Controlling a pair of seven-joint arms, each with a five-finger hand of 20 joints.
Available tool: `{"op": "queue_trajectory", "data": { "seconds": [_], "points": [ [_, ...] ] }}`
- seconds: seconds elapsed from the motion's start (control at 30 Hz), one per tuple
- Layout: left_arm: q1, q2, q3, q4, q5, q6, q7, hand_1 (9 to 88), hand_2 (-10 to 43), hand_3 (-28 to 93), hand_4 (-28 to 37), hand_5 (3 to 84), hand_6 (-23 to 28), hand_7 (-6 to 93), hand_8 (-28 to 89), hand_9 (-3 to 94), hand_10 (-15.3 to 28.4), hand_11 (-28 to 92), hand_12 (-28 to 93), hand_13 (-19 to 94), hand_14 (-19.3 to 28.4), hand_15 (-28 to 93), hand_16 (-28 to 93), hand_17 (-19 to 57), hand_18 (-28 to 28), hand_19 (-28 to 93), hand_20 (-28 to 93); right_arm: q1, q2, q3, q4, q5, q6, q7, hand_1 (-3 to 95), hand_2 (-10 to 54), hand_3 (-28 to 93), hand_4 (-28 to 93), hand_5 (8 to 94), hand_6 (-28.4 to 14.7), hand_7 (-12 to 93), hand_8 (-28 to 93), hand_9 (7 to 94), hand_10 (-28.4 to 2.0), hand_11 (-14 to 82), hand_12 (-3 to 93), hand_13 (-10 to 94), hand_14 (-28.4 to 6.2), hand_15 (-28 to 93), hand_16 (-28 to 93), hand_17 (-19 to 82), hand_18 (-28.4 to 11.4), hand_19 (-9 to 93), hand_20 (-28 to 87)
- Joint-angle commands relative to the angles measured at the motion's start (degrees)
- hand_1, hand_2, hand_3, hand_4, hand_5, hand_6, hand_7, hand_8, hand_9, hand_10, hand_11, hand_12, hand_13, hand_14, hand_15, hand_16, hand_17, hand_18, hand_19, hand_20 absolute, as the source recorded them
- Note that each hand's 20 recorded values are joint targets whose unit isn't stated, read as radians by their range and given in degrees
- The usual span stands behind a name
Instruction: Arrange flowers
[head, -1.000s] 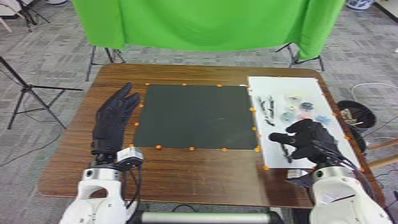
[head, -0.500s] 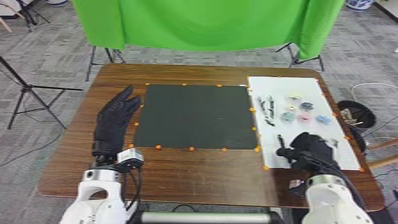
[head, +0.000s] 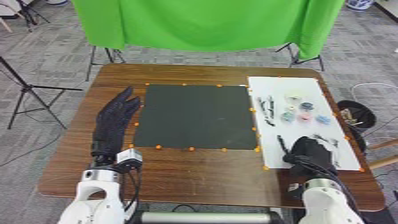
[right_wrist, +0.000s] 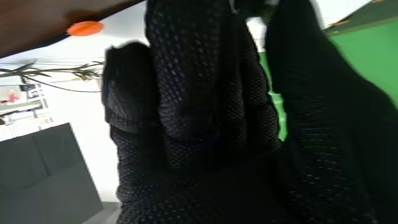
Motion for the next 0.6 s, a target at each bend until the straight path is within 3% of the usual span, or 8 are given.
{"op": "queue_trajectory", "data": {
  "seconds": [0.03,0.13,0.33,0.6],
  "points": [
    [0.5,-0.24,0.30,-0.16,0.17,-0.52,-0.81,27.2,-6.0,66,-21.8,40.6,1.8,11.1,-8,42.1,13.2,17,9,29,16.6,15,-1,1.5,10.4,6,13,-0.7,-0.7,-2.4,1.8,1.6,1.1,0.2,57.2,-9.5,53,-16,73.9,-3.3,21,15,90.8,-10.0,16.6,34.7,94,-2.7,39,27,69,-6.9,76,32],
    [0.3,-0.26,0.47,-0.09,0.27,-0.67,-1.03,27.2,-6.0,66,-21.8,40.6,1.8,11.1,-8,42.2,13.3,17,9,29,16.7,15,-1,1.5,10.4,6,13,-0.6,-0.9,-2.6,1.8,3.7,0.8,0.5,61.4,-9.5,48,-13,75.5,-3.1,22,16,93.1,-8.5,15.6,37.7,94,-2.1,45,24,71,-6.8,77,34],
    [0.2,-0.48,0.24,0.01,0.33,-1.18,-1.33,27.3,-6.0,66,-21.8,40.7,1.8,11.2,-8,42.2,13.2,17,9,29,16.8,15,-1,1.4,10.5,6,13,-0.3,-0.4,-4.0,3.0,2.2,2.0,-0.2,63.9,-9.5,55,-11,76.6,-2.5,28,19,93.7,-7.3,19.1,39.3,94,-0.9,51,22,73,-6.3,79,37],
    [0.1,-0.46,0.02,0.07,0.22,-1.04,-1.32,27.3,-6.2,66,-21.8,40.6,1.8,11.2,-8,42.4,13.2,17,10,29,16.7,15,0,1.3,10.5,6,13,0.7,2.3,-5.1,3.4,0.6,9.4,-2.9,61.0,-9.5,61,-3,72.0,-4.3,45,13,92.7,-10.2,21.6,47.7,94,-0.6,56,25,73,-5.9,82,44]
  ]
}}
